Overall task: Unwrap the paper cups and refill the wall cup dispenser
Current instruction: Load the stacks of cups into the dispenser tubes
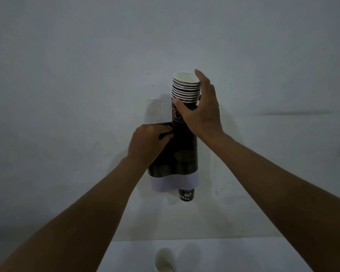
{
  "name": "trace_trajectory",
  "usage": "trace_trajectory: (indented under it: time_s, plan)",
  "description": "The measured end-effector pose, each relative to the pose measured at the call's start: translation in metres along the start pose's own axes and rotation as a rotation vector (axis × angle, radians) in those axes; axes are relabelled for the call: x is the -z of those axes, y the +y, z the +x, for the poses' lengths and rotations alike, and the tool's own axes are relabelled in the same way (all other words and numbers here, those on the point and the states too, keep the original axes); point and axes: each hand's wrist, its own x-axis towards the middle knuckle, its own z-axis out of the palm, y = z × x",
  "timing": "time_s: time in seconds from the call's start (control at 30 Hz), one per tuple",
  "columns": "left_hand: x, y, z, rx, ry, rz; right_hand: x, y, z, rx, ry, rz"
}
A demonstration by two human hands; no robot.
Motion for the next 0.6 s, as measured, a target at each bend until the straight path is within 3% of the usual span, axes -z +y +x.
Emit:
trace_trajectory:
  time_s: [0.27,0.6]
  plan:
    - [0.002,-0.001,-0.005,-0.073,0.074,-0.034,-0.01,0.033,-0.02,-0.091,-0.293,-0.155]
    - [-0.007,-0.005,-0.008,-0.045,0.091,-0.053,-0.012,0.037,-0.027,-0.137,-0.294,-0.142]
